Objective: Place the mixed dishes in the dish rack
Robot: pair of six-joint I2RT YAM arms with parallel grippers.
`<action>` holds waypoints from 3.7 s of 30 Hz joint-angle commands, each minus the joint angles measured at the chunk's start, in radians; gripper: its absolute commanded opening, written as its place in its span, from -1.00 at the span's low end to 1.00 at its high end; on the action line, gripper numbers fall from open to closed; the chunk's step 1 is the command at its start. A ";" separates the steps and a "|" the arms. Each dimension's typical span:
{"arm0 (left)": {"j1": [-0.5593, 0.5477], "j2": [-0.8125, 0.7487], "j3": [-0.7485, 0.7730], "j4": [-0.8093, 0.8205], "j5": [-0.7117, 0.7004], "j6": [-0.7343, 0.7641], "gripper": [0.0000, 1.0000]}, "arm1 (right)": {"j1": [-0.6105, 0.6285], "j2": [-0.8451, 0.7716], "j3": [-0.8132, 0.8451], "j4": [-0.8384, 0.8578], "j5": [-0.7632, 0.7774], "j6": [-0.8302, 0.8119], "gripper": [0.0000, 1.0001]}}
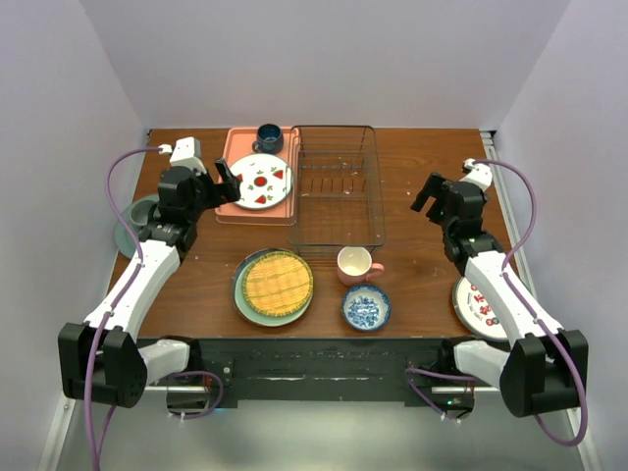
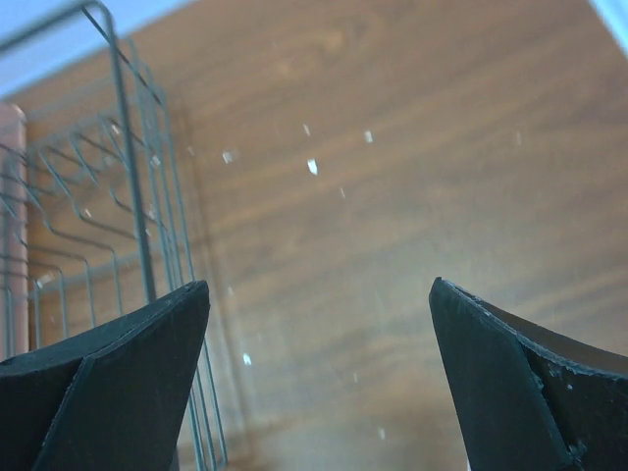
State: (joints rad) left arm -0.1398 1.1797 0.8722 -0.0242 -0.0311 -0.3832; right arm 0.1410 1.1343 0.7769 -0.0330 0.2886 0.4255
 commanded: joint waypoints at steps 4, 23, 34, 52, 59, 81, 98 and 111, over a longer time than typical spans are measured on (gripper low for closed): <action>0.000 -0.015 0.007 0.027 -0.013 0.000 1.00 | 0.002 -0.079 0.004 -0.149 0.007 0.116 0.97; 0.000 -0.012 0.004 0.026 0.147 0.063 1.00 | 0.003 -0.018 0.096 -0.580 -0.181 0.071 0.91; -0.090 -0.006 0.004 0.026 0.329 0.096 1.00 | 0.118 -0.188 -0.073 -0.718 -0.500 0.185 0.40; -0.173 -0.046 -0.010 0.069 0.396 0.119 1.00 | 0.201 -0.160 -0.257 -0.556 -0.626 0.145 0.00; -0.179 -0.038 -0.006 0.079 0.436 0.124 1.00 | 0.233 -0.084 -0.291 -0.470 -0.618 0.159 -0.26; -0.192 -0.023 0.033 0.118 0.507 0.175 1.00 | 0.235 -0.157 0.132 -0.938 -0.499 0.162 -1.00; -0.319 0.081 0.260 0.141 0.586 0.185 1.00 | 0.235 0.279 0.720 -0.941 -0.401 0.064 -1.00; -0.622 0.291 0.456 -0.104 0.352 0.561 0.95 | 0.235 0.565 1.067 -1.081 -0.425 -0.019 -1.00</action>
State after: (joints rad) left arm -0.6899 1.4197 1.2575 -0.0288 0.4534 0.0097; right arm 0.3740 1.7126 1.7447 -1.0637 -0.0971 0.4492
